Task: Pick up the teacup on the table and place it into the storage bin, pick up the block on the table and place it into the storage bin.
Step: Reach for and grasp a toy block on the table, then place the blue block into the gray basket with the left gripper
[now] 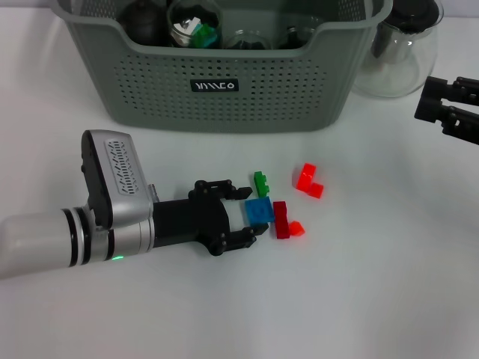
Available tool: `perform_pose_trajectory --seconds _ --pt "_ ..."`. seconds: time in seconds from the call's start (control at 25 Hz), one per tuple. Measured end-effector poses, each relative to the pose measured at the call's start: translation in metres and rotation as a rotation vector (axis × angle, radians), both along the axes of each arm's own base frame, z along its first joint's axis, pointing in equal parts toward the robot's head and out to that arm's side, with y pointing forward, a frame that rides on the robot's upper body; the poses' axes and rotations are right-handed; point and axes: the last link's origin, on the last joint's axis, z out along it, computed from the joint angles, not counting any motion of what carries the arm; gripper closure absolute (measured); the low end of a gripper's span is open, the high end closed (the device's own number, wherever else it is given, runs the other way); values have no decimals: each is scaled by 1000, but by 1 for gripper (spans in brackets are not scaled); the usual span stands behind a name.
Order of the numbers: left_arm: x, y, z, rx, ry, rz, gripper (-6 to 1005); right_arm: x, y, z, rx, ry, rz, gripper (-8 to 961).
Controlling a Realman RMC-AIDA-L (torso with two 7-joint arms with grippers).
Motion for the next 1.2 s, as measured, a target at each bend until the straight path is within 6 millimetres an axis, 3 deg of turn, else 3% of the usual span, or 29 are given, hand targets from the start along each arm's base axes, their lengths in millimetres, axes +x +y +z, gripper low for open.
perform_pose_trajectory --seconds 0.44,0.6,0.76,0.84,0.88,1.04,1.2 --pt "2 0 2 -3 -13 -20 430 -1 1 0 -4 1 -3 463" --pt "4 -1 14 -1 -59 -29 482 0 1 2 -1 0 -6 464" --pt "-3 -1 52 -23 -118 5 574 1 1 3 1 1 -9 464" --pt "-5 -5 94 -35 -179 7 596 1 0 3 -1 1 -9 464" --pt "-5 -5 94 -35 -179 7 595 1 0 3 -1 0 -9 464" --pt "15 -6 154 1 -374 -71 591 1 1 2 0 -2 -11 464" --pt "52 24 200 79 -488 -86 588 -1 3 2 3 -4 -5 464"
